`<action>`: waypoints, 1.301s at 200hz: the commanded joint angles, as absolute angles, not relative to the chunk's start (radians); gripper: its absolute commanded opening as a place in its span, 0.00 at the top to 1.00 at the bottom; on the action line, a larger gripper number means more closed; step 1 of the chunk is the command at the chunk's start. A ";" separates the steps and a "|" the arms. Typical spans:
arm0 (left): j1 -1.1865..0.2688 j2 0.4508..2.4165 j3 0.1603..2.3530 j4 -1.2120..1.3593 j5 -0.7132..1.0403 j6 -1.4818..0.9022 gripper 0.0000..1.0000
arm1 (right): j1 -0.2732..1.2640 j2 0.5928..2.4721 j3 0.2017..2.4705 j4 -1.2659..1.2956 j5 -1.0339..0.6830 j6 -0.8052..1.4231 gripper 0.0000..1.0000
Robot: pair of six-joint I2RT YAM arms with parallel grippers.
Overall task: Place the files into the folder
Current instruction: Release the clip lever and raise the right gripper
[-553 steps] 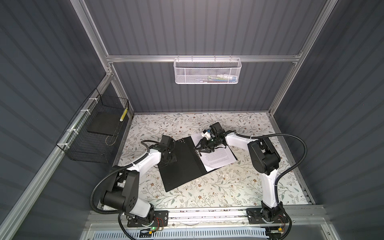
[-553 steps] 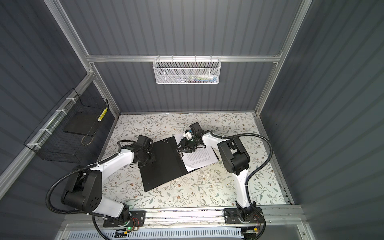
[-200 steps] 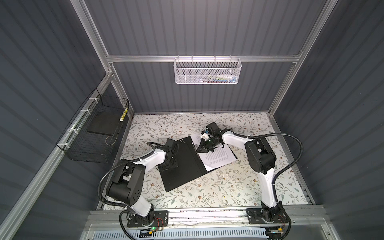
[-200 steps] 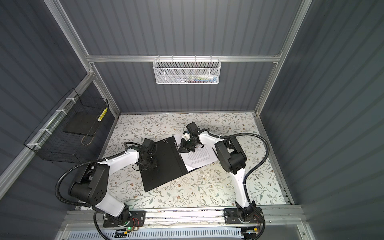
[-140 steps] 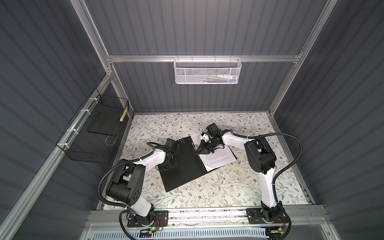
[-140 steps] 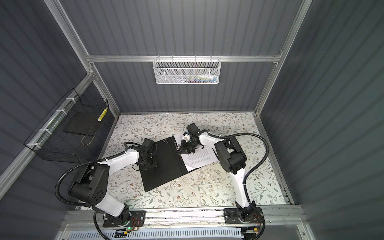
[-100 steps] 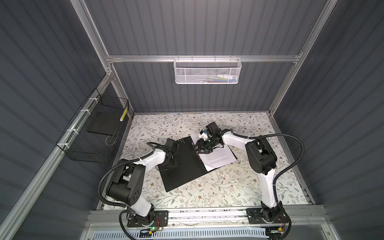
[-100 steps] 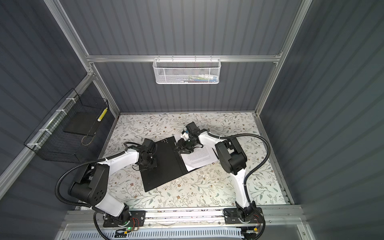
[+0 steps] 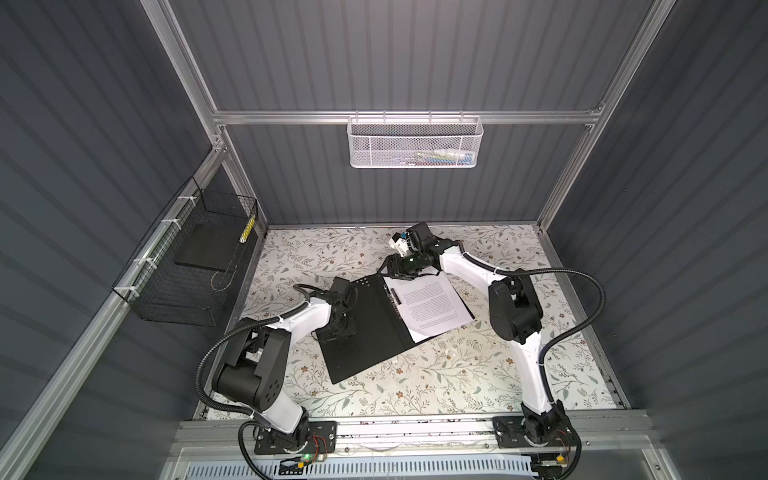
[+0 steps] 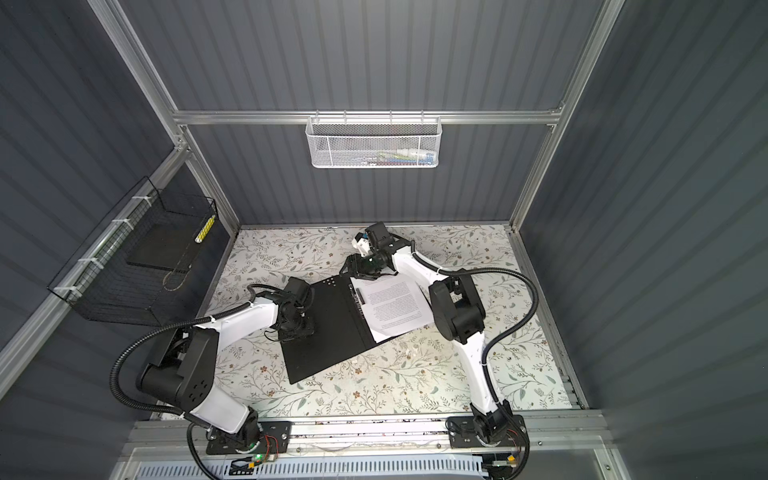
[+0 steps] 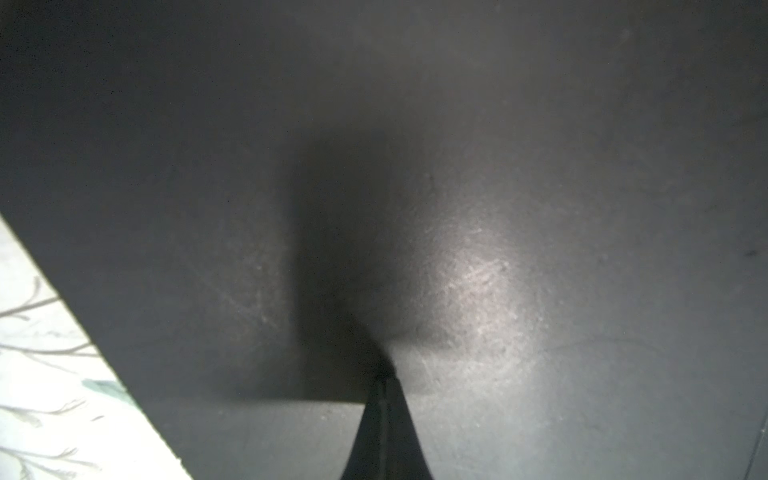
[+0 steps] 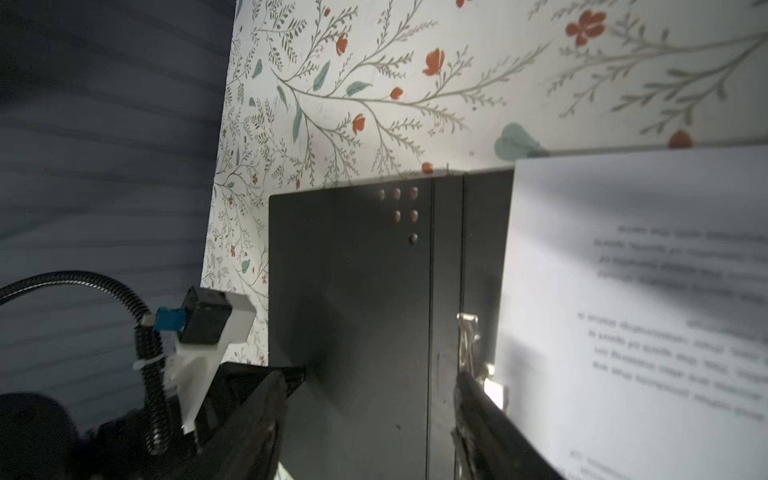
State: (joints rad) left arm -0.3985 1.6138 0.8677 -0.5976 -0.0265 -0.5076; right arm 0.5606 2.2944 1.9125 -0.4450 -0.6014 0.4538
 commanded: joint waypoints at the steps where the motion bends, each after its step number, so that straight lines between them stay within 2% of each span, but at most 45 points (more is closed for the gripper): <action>1: -0.402 1.706 0.778 -0.618 0.002 -0.508 1.00 | 0.557 2.353 1.959 -0.492 -0.563 0.412 0.34; 64: -0.402 1.700 0.772 -0.617 0.002 -0.508 1.00 | 0.560 2.430 2.002 -0.467 -0.544 0.430 0.34; 140: -0.401 1.687 0.759 -0.612 -0.001 -0.506 1.00 | 0.570 2.468 2.018 -0.410 -0.609 0.456 0.34; 260: -0.401 1.678 0.750 -0.608 -0.002 -0.506 1.00 | 0.586 2.542 2.102 -0.459 -0.677 0.454 0.33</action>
